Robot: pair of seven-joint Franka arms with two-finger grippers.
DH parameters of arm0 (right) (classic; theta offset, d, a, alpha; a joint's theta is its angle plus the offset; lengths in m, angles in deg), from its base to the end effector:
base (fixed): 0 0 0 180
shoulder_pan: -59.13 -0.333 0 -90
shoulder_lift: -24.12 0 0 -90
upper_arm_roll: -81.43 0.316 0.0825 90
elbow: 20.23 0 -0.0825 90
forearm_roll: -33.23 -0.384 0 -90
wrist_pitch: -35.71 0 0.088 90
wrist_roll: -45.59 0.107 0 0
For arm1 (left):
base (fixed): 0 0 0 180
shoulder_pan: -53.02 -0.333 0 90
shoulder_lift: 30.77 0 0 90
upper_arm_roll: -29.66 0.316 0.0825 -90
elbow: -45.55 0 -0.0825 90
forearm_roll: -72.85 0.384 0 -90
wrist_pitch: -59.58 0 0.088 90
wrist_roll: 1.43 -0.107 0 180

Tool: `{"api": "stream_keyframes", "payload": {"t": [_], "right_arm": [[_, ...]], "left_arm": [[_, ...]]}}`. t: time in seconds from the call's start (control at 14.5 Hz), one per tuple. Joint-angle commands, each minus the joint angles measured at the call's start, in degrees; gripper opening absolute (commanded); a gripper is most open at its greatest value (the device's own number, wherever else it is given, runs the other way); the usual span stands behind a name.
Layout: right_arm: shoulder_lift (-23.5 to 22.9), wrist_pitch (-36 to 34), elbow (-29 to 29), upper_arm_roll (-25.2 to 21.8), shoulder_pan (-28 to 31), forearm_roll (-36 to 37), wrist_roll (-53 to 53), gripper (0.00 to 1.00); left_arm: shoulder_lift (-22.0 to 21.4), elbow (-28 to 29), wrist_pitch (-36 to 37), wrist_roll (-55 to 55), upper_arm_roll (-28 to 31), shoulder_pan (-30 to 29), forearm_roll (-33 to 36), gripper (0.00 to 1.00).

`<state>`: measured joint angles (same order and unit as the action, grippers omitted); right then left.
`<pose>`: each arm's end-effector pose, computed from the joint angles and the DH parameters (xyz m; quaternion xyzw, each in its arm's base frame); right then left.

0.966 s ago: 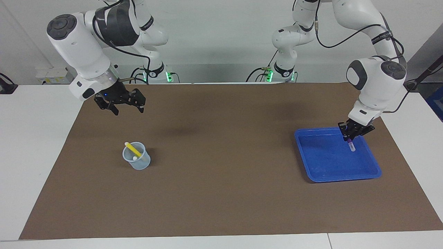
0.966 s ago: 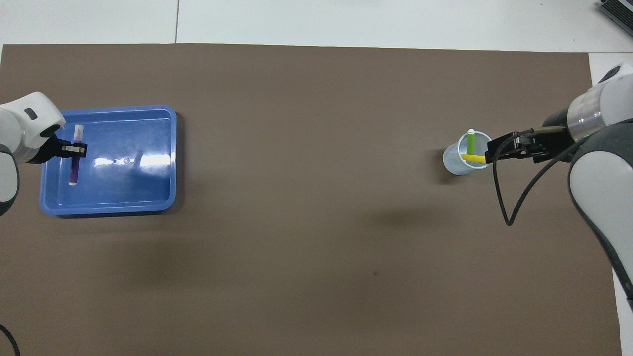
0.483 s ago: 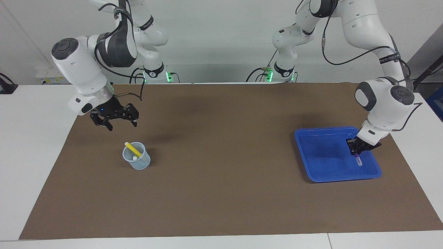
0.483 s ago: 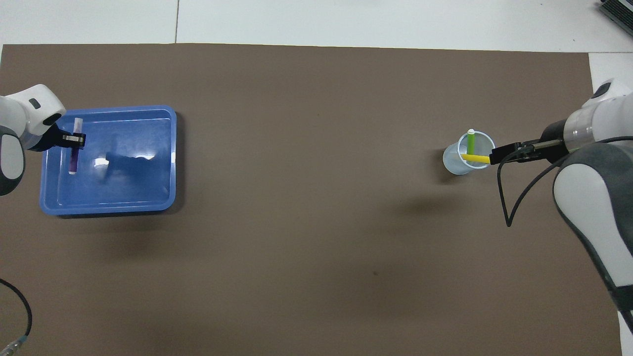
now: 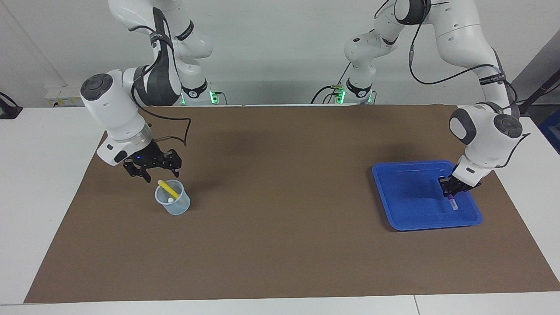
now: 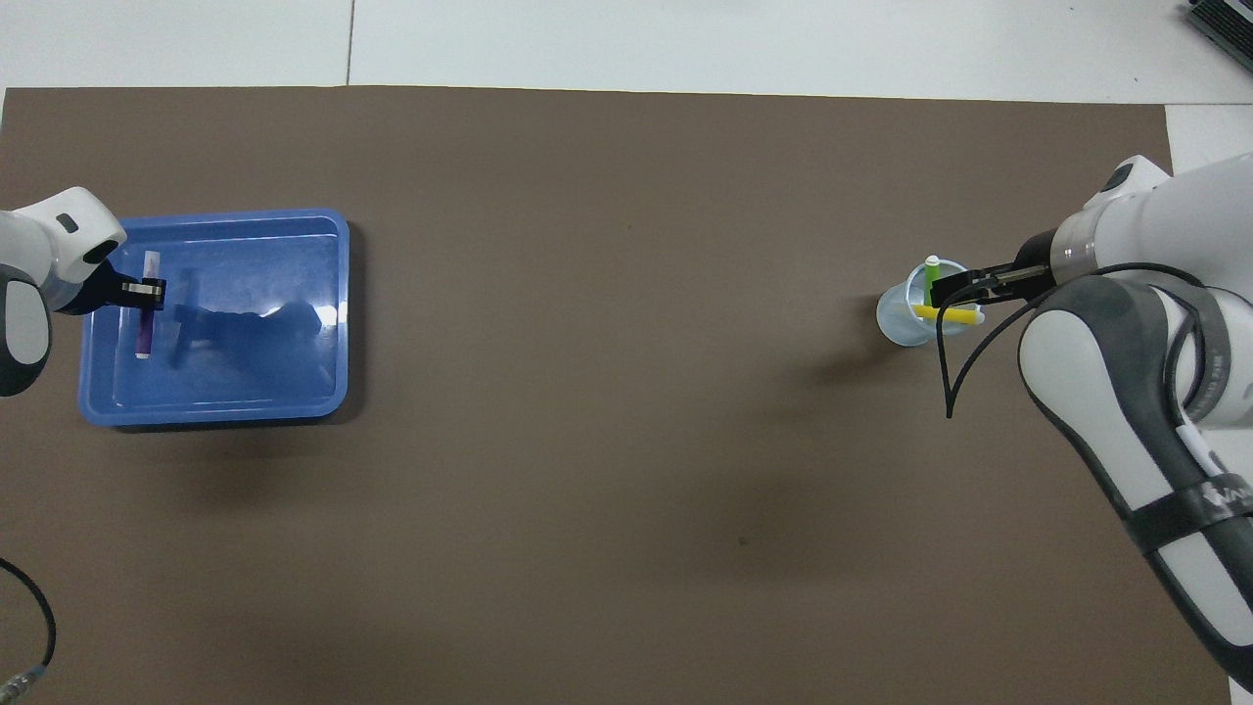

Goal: Right arm passes pens to left for tray arrangement
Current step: 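Lower the purple pen into the tray while the right gripper returns, then release the purple pen in the tray with the left gripper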

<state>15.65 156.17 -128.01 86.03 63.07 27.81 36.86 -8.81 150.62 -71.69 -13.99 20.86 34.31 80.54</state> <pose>0.6046 0.0097 0.4378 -0.9965 -0.0587 -0.0401 0.0448 0.6353 0.1212 0.3323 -0.9972 0.0587 -0.0346 0.0311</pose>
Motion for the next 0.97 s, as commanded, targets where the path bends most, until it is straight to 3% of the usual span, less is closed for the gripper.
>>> {"api": "stream_keyframes", "payload": {"t": [0.0,0.07,0.55,0.9], "right_arm": [[0.82,-1.1,-1.03,0.07,0.72,0.93,-1.81,0.78],[0.91,-0.92,-1.47,0.07,0.72,0.93,-2.69,0.74],[0.82,2.06,-3.76,0.07,3.53,0.93,-10.52,0.72],[-0.06,6.1,-5.16,0.07,3.62,0.93,-12.89,0.64]], "left_arm": [[-0.25,1.71,-2.68,-0.62,-0.17,-0.89,1.19,0.0],[-0.25,1.8,-3.12,-0.79,-0.08,-0.89,1.8,0.0],[-0.34,4.96,-5.84,-0.8,0.01,-1.95,2.59,0.0],[-0.42,6.55,-7.34,-0.8,0.1,-2.65,2.59,0.0]]}}
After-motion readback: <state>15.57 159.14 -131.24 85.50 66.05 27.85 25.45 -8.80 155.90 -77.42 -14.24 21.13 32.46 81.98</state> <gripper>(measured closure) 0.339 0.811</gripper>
